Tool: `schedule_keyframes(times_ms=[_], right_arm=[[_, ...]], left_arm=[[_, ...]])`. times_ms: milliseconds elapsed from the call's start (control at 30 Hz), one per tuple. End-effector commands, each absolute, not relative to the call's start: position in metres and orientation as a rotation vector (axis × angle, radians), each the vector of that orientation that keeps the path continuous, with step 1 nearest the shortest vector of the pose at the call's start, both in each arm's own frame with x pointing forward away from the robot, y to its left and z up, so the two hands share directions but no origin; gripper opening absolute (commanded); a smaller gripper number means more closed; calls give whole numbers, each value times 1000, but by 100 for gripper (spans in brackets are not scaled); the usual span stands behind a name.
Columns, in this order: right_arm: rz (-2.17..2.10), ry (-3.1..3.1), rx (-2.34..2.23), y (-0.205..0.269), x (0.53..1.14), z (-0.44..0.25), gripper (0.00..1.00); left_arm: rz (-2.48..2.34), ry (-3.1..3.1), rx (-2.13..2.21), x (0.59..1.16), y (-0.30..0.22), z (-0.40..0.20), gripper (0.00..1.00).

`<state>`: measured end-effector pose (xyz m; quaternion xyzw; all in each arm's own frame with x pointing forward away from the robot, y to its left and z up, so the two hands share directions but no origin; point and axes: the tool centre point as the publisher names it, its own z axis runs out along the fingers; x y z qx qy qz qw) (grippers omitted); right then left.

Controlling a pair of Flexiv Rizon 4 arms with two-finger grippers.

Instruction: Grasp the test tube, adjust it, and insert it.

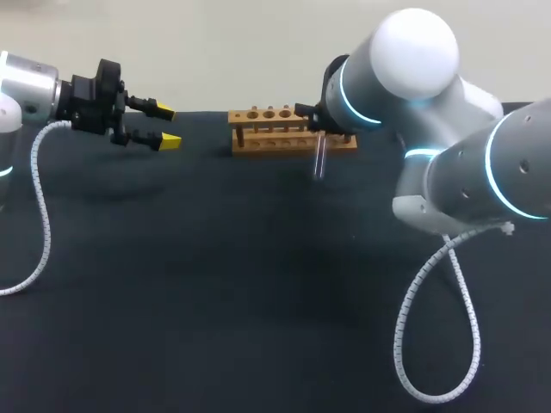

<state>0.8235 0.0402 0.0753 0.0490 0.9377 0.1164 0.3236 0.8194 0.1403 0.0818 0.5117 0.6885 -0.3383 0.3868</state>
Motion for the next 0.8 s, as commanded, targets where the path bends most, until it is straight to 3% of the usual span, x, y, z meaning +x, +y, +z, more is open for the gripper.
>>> schedule_keyframes(times_ms=[33,800], right_arm=[[266,2312,180,39,809,88,0],[220,2049,261,29,796,119,0]], left_arm=[[-855,1748,1299,817,141,81,100],[-855,1748,1299,817,141,81,100]])
